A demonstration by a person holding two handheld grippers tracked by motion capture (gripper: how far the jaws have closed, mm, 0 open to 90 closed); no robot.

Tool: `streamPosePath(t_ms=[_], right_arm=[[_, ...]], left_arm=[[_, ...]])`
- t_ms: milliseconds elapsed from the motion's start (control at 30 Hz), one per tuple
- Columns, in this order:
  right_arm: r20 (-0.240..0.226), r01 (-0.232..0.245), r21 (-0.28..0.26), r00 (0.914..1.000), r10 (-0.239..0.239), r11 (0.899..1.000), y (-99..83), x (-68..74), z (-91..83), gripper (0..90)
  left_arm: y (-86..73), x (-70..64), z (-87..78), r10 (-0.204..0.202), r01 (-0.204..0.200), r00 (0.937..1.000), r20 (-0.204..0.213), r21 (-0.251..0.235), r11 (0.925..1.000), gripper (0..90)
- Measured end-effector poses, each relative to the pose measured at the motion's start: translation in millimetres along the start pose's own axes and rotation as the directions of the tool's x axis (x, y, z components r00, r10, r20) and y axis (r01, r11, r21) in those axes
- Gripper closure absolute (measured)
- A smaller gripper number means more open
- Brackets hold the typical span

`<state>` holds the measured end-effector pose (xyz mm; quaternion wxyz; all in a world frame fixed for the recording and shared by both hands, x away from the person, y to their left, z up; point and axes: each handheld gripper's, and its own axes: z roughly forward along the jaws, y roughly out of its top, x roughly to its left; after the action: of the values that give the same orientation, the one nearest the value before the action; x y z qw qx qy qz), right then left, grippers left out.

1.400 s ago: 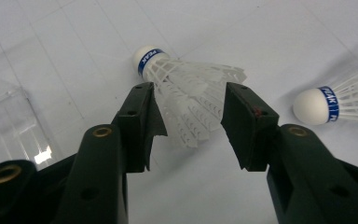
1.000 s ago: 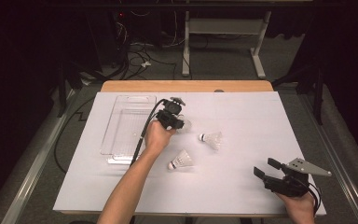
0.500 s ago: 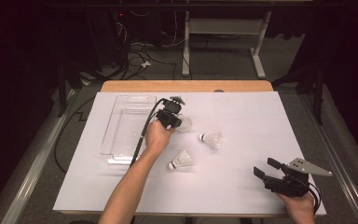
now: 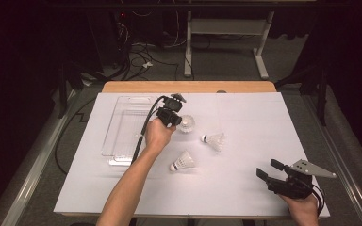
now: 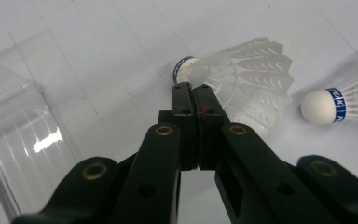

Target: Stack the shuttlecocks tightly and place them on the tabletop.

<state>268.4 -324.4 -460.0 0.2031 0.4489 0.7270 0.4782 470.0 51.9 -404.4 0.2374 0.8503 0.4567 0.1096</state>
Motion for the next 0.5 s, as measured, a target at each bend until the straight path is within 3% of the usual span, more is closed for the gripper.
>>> streamPosePath(t_ms=[133,233,500], right_arm=[[0.000,-0.003,-0.002,1.0000,0.003,1.000,0.0,0.3,-0.3,27.9],[-0.002,-0.005,-0.005,1.0000,0.005,1.000,0.2,0.1,-0.3,27.7],[-0.006,-0.003,-0.011,1.0000,0.003,1.000,0.5,1.0,-1.2,27.7]], left_arm=[[-2.2,-0.2,-2.7,0.013,-0.014,0.9993,0.036,0.019,0.9997,88.7],[-4.3,-2.3,-6.0,0.032,-0.033,0.9988,0.036,0.034,0.9989,88.7],[-9.6,-0.2,-19.2,0.023,-0.025,0.9989,0.040,0.043,0.9988,88.7]])
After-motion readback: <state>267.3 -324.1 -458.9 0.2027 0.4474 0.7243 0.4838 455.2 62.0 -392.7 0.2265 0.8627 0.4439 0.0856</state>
